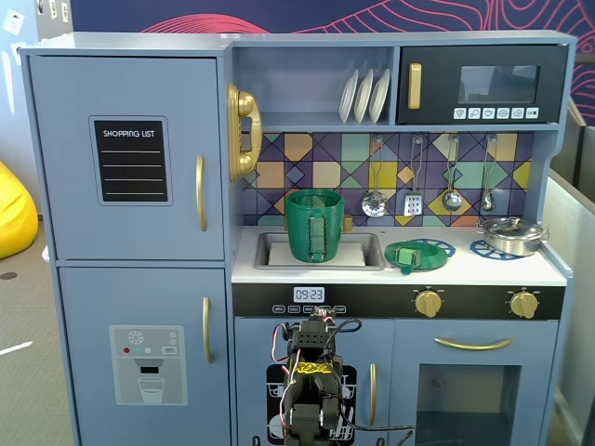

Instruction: Pick up the lid from the counter and put it on the green recipient

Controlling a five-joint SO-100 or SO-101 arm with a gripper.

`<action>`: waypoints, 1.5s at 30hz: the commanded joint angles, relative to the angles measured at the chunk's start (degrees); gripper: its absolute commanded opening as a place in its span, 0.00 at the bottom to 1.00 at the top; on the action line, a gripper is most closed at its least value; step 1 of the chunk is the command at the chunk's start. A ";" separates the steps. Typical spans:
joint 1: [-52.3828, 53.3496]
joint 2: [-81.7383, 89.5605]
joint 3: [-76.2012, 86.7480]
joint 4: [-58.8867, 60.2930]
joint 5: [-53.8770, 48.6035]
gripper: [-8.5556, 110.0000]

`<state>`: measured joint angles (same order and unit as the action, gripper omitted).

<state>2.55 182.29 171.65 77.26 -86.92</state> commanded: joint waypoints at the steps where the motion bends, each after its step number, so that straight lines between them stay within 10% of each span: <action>1: 5.54 -0.18 0.09 10.63 -2.02 0.07; 15: 6.42 -0.26 -0.44 7.91 -0.09 0.07; 30: 37.35 -20.30 -33.05 -42.01 -6.42 0.22; 35: 38.32 -24.35 -32.17 -57.74 -2.99 0.40; 45: 32.17 -40.78 -36.30 -75.76 -7.03 0.41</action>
<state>36.12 147.13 141.50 6.68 -93.25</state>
